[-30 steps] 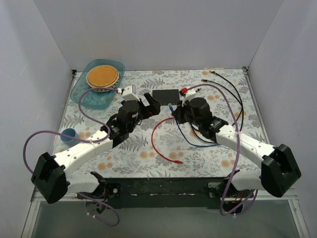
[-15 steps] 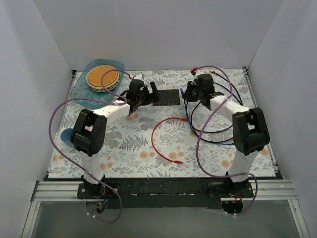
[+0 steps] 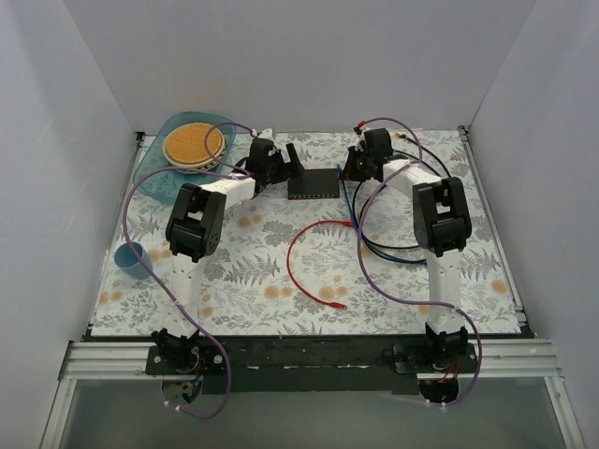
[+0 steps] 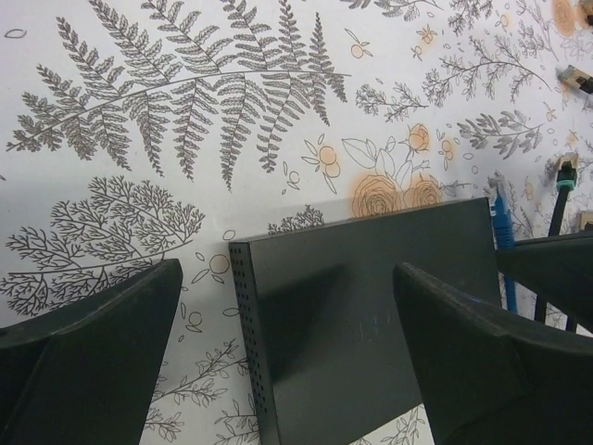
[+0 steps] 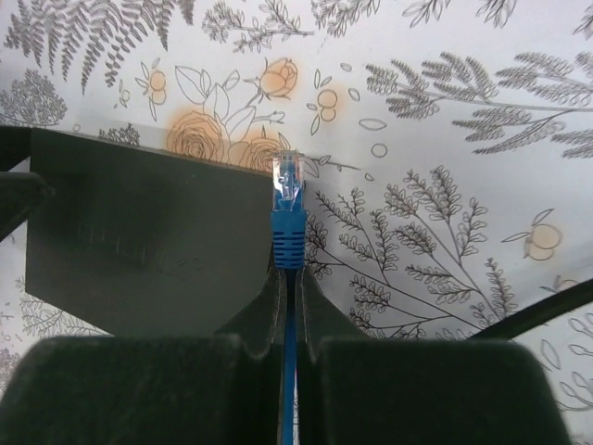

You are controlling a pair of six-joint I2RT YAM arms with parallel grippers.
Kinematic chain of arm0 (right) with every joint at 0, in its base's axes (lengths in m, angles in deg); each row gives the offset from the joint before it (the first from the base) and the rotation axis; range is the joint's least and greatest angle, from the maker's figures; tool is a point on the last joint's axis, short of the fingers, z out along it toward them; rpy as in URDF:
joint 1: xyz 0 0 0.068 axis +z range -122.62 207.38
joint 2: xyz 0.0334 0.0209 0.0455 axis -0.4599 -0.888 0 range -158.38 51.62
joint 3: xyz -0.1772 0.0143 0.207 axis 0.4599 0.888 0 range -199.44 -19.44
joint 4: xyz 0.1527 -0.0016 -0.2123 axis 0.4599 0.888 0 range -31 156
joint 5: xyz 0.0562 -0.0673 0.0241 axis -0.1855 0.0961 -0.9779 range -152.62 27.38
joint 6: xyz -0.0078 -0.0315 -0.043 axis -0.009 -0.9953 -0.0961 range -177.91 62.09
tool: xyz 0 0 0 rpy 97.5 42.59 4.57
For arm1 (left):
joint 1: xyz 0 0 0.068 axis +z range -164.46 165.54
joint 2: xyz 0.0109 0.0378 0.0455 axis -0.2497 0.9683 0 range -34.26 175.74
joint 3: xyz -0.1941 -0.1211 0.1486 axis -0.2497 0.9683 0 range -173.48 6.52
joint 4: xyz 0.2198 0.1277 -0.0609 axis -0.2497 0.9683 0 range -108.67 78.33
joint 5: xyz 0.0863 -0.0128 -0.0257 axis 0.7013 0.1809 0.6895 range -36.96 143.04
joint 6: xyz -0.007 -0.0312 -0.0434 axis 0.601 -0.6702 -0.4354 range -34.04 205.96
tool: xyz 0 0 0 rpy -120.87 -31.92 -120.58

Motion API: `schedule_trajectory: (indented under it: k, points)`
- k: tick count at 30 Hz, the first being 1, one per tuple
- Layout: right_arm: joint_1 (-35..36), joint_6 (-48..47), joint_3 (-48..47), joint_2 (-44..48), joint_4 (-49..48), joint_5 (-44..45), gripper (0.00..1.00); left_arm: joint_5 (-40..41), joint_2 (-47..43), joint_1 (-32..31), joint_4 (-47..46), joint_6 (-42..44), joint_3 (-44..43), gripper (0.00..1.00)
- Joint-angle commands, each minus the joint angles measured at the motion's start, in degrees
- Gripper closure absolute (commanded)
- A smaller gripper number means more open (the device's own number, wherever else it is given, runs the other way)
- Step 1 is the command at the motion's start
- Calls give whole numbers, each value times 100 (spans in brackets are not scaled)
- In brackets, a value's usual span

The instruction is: Insert the plug into the switch port

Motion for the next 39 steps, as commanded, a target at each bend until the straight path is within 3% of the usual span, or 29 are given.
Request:
schedule_trajectory:
  k: [1, 10, 15, 28, 34, 39]
  points:
    - [53, 13, -428, -246, 397, -197, 99, -399, 24, 51, -71, 97, -71, 2]
    - [659, -601, -849, -493, 862, -329, 99, -874, -932, 42, -844, -333, 1457, 2]
    - [1240, -849, -797, -397, 1048, -118, 99, -550, -1802, -45, -1030, -709, 2749, 2]
    - [2372, -972, 389, 500, 801, -197, 99, 400, -5151, -555, -803, -1757, 5807, 2]
    - [2769, -779, 794, 790, 644, 66, 99, 488, -6127, -590, -338, -1933, 6232, 2]
    - [2734, -664, 855, 1157, 696, 786, 99, 1068, -6627, -590, 287, -1942, 6258, 2]
